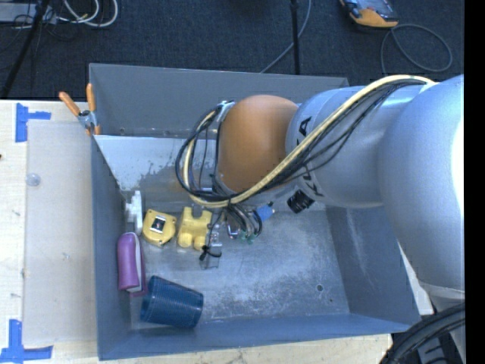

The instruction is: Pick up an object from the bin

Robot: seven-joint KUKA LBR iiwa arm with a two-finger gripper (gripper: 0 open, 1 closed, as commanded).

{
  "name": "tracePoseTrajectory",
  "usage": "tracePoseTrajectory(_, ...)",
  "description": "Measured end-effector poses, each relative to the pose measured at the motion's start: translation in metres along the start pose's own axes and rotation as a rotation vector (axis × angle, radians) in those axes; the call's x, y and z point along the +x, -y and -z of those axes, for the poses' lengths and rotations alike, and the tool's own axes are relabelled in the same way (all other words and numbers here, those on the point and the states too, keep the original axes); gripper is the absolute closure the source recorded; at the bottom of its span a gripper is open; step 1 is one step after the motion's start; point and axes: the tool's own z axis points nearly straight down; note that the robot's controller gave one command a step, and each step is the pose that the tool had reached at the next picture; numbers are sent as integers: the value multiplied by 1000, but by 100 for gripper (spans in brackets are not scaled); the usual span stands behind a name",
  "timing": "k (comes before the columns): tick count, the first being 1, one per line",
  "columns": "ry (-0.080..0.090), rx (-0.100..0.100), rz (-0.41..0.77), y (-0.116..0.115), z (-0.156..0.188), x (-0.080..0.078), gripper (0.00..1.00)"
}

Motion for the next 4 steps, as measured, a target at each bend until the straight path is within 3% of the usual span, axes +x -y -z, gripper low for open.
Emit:
tracePoseTrajectory(1, 9, -4, 42, 11, -26, -25, 0)
tracePoseTrajectory(2, 19, -14, -32, 37, -46, -41, 100)
tracePoseTrajectory(3, 19, -14, -33, 37, -46, -41, 100)
tracePoseTrajectory(4, 39, -11, 92, 25, -50, -51, 100)
